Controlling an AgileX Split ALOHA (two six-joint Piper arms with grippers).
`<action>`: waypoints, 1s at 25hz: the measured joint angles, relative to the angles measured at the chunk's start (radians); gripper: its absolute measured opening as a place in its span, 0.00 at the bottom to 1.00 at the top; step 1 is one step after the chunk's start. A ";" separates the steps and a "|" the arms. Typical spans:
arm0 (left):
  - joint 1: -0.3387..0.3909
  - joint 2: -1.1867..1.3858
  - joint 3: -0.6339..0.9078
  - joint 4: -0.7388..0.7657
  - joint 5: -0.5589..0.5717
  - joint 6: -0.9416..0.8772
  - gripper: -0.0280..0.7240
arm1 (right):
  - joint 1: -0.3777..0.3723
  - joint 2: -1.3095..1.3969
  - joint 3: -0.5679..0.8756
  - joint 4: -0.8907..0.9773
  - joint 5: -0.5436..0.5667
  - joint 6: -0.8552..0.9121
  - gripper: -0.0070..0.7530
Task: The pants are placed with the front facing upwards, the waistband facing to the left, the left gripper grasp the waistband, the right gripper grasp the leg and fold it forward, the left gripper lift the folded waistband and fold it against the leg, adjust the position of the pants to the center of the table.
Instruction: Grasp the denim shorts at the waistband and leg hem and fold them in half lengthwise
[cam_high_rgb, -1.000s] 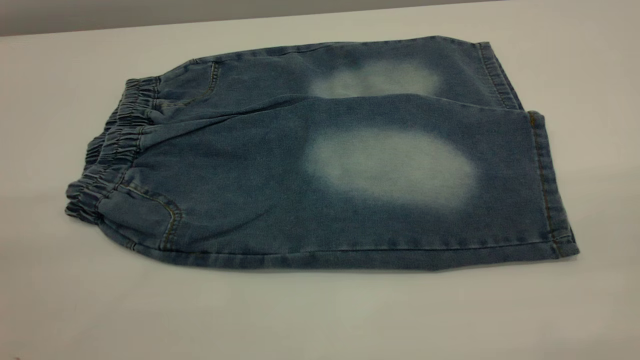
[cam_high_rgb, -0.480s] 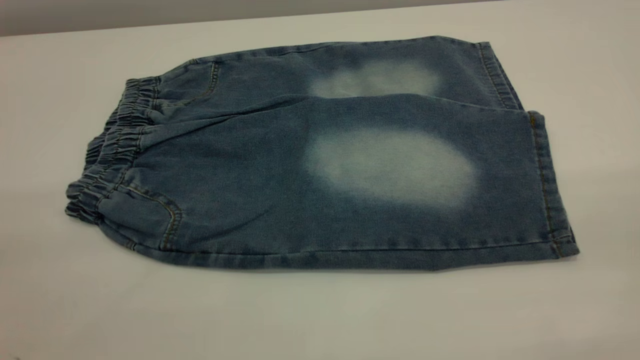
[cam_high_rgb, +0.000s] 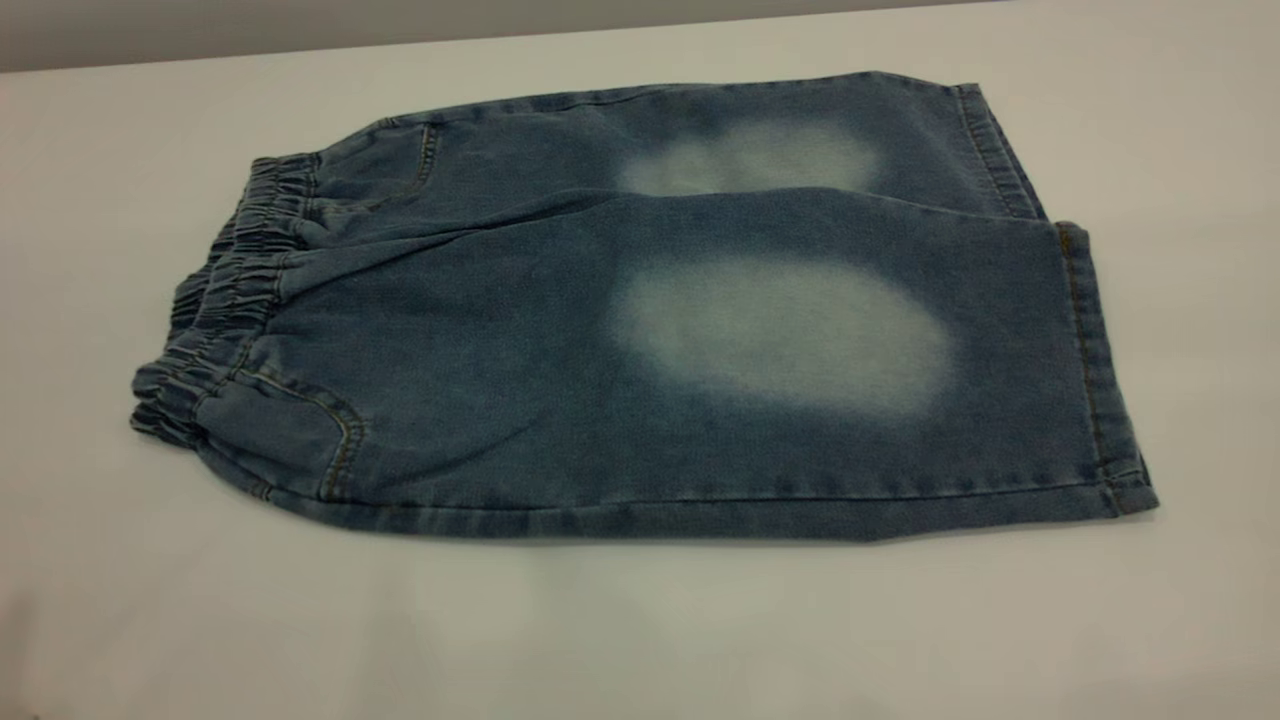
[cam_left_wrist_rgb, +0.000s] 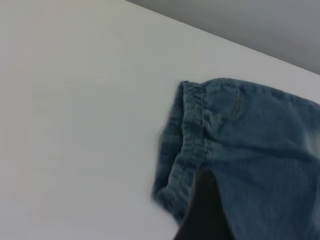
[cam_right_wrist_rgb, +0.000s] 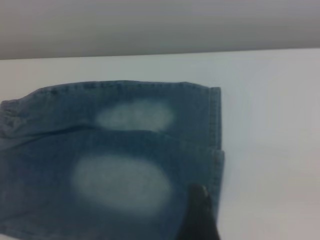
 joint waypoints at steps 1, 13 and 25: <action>0.000 0.056 0.000 0.002 -0.041 0.001 0.70 | 0.000 0.041 -0.009 0.009 -0.024 0.000 0.64; 0.000 0.708 -0.001 0.000 -0.401 -0.009 0.70 | 0.000 0.589 -0.028 0.161 -0.197 -0.058 0.64; 0.000 1.190 -0.004 -0.010 -0.649 -0.073 0.70 | 0.000 0.738 -0.028 0.218 -0.242 -0.122 0.64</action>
